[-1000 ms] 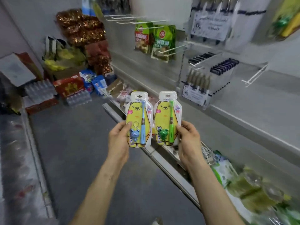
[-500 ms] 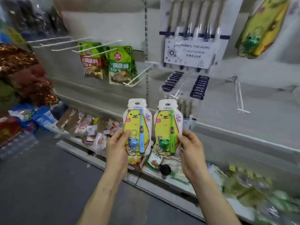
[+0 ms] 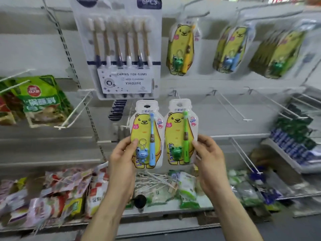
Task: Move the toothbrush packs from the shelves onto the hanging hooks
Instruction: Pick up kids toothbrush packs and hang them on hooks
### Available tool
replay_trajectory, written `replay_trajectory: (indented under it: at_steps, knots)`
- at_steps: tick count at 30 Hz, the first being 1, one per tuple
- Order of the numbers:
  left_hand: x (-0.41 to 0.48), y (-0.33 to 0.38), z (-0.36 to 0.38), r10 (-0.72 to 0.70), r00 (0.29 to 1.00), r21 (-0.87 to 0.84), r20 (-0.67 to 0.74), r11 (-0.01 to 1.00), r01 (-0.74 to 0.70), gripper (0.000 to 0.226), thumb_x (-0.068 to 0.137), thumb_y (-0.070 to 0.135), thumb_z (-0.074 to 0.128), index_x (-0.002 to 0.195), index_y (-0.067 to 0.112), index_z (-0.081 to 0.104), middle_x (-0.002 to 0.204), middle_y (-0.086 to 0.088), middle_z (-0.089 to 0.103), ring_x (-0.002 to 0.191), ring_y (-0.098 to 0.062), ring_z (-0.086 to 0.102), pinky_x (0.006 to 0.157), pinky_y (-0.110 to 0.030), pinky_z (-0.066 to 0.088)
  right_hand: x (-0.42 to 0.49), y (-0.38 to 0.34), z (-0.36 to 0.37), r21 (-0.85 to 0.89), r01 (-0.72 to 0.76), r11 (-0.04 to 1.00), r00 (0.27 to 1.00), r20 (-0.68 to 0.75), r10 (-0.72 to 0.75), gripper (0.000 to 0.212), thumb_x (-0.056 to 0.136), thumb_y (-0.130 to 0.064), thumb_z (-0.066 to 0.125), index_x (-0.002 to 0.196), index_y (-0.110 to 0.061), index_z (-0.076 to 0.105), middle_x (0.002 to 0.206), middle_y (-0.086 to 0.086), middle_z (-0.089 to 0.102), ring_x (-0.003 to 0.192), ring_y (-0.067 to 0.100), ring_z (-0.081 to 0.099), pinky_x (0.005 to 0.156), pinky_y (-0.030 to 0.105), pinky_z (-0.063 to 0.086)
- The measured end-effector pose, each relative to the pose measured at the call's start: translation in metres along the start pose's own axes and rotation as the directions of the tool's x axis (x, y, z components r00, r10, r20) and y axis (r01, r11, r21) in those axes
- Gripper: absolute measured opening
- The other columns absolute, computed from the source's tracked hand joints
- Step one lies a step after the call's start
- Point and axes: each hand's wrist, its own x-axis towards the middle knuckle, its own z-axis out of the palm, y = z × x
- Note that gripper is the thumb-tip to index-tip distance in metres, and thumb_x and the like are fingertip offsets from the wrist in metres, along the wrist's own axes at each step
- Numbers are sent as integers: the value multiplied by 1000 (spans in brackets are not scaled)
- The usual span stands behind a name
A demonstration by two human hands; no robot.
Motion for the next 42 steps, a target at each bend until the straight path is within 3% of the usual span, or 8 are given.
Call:
replay_trajectory:
  at_steps: [4, 7, 13, 20, 23, 31, 36, 42]
  knots:
    - [5, 18, 41, 91, 995, 0, 50, 996, -91, 24, 97, 12, 66, 119, 4, 71, 117, -19, 76, 101, -29, 74, 95, -50, 57, 17, -39, -16, -5, 158, 987, 987, 6, -158, 17, 102, -7, 64, 116, -14, 71, 109, 4, 78, 107, 29, 73, 100, 57, 57]
    - [2, 32, 70, 164, 983, 6, 82, 986, -165, 23, 99, 10, 64, 120, 3, 70, 116, -17, 77, 103, -30, 74, 96, -52, 57, 32, -64, -26, 44, 196, 980, 980, 37, -197, 16, 102, -6, 63, 115, -13, 70, 104, 2, 79, 100, 24, 73, 97, 55, 57]
    - [-6, 55, 99, 240, 967, -11, 79, 971, -240, 18, 99, 10, 63, 115, 6, 71, 111, -17, 78, 94, -26, 76, 79, -42, 66, 55, -106, -29, 113, 217, 970, 966, 121, -230, 13, 104, -5, 58, 111, -11, 68, 99, 5, 76, 92, 23, 70, 79, 48, 58]
    - [-14, 66, 110, 265, 963, 10, 50, 964, -266, 17, 101, 11, 62, 116, 9, 69, 106, -15, 79, 85, -25, 78, 66, -41, 65, 64, -132, -34, 158, 240, 958, 952, 153, -264, 12, 106, -7, 57, 109, -14, 65, 91, -4, 77, 87, 17, 73, 77, 48, 59]
    - [-14, 61, 119, 248, 967, 8, 57, 969, -249, 19, 101, 10, 61, 118, 7, 68, 108, -15, 79, 90, -28, 78, 69, -42, 67, 74, -146, -54, 180, 265, 947, 953, 101, -286, 14, 106, -5, 56, 107, -16, 65, 88, -4, 75, 82, 13, 71, 73, 46, 59]
    - [-13, 33, 173, 211, 973, -6, 97, 977, -212, 21, 100, 11, 62, 119, 7, 68, 113, -16, 78, 109, -40, 73, 95, -62, 58, 114, -188, -120, 145, 341, 929, 940, -31, -340, 18, 105, -2, 55, 105, -16, 65, 88, -5, 78, 86, 15, 71, 89, 49, 56]
    - [-11, 14, 215, 236, 961, -19, 141, 972, -236, 16, 99, 10, 63, 113, 10, 72, 110, -15, 79, 86, -23, 77, 67, -37, 65, 137, -204, -152, 107, 355, 929, 934, -76, -348, 17, 105, -5, 58, 116, -14, 67, 103, 2, 78, 99, 19, 72, 100, 54, 58]
    - [-15, 6, 292, 251, 947, -40, 199, 968, -248, 16, 100, 11, 64, 114, 7, 72, 108, -16, 79, 96, -31, 77, 95, -56, 57, 153, -208, -192, 103, 357, 928, 932, -104, -347, 16, 104, -4, 59, 112, -15, 67, 87, -8, 76, 90, 14, 69, 104, 57, 54]
